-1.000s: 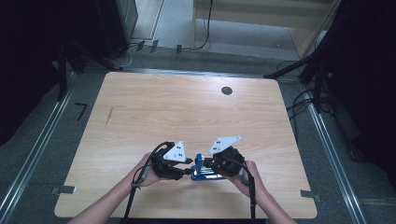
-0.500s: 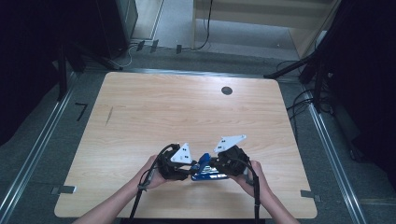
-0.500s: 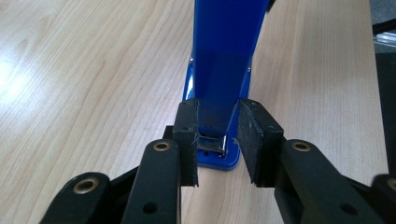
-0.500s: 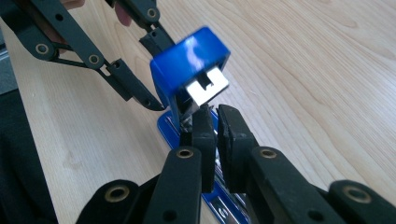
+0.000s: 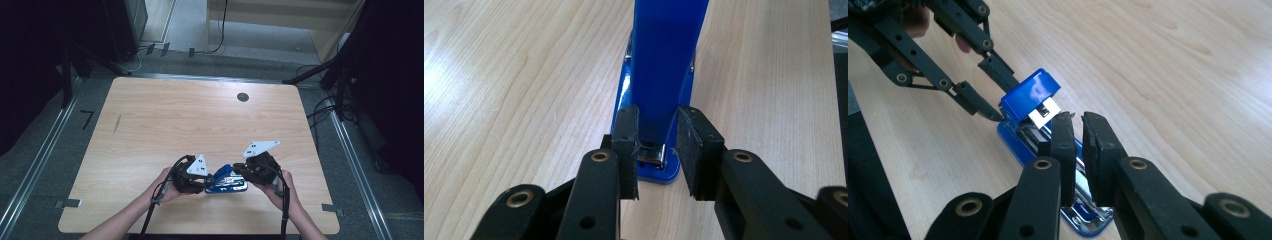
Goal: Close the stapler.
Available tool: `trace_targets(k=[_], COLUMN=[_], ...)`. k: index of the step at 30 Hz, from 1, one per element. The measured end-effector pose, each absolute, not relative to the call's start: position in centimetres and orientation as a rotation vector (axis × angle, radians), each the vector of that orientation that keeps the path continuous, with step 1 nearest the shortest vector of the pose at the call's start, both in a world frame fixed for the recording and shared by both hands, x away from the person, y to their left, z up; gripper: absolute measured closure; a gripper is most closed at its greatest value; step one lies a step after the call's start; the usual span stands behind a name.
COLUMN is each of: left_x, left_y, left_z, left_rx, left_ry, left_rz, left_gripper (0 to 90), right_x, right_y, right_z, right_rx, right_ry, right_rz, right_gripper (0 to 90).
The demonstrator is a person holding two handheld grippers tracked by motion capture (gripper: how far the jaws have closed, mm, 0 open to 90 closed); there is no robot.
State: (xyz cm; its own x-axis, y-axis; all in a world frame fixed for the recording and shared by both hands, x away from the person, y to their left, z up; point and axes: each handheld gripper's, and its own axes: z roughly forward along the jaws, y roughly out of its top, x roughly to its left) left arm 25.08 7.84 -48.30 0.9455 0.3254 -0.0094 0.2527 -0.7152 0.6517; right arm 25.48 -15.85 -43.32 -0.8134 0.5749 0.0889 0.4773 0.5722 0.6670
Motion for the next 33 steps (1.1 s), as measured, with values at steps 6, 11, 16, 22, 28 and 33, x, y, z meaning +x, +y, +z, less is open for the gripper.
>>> trace_targets(k=[6,11,16,22,28,33], left_x=[25.0,25.0,25.2,25.4,25.6,25.7], left_y=[7.5,7.7,7.9,8.4,9.1,9.9], left_z=[-48.8,-48.8,-48.9,-48.7,-48.5,-48.3], left_rx=[2.430,2.436,2.441,2.431,2.429,2.419], left_ry=[0.404,0.416,0.425,0.459,0.488,0.519], left_rz=[0.104,0.106,0.109,0.116,0.132,0.144], left_gripper=[71.6,71.3,69.8,64.4,53.3,48.8], right_x=[25.5,24.9,25.3,25.8,26.5,26.5], right_y=[-16.3,-15.4,-16.0,-16.7,-17.3,-17.2], right_z=[-41.7,-41.2,-41.6,-42.5,-43.9,-44.0], right_rx=[0.932,0.883,0.907,0.956,1.037,1.042], right_ry=[2.591,2.616,2.621,2.649,2.699,2.666], right_rz=[1.130,1.123,1.059,0.941,0.839,0.840], right_gripper=[84.0,84.9,84.8,84.8,84.3,83.9])
